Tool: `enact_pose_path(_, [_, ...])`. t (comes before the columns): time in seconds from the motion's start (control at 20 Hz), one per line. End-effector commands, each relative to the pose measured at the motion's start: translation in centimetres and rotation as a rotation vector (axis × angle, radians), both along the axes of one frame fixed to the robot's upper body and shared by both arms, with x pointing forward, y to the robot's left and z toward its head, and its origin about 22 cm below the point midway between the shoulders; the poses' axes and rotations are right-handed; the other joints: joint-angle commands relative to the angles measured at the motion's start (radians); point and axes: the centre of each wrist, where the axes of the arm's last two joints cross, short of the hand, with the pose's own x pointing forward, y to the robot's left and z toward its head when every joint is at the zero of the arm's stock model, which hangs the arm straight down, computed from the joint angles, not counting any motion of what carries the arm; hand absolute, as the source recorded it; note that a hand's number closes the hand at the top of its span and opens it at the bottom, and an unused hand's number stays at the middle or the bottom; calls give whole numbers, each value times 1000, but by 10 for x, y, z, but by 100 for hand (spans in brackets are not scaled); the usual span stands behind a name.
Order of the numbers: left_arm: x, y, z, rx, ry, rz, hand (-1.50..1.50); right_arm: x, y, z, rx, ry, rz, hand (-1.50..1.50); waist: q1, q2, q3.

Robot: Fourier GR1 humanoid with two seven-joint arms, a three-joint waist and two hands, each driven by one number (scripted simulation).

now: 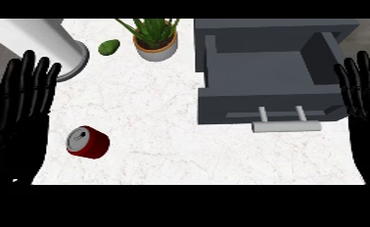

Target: Pick up the can, place it into the drawer and close the drawer

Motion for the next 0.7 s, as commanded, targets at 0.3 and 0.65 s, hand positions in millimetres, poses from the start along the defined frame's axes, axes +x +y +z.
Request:
enact_pose_path(0.3, [-29,26,-40,27,342,158,-150,-4,-5,-29,101,241,-113,-150,34,32,-18])
enact_pose_path(0.65, [-54,20,-2,35,407,179,-150,-10,-13,-28,120,302,-100,-150,23,22,-18])
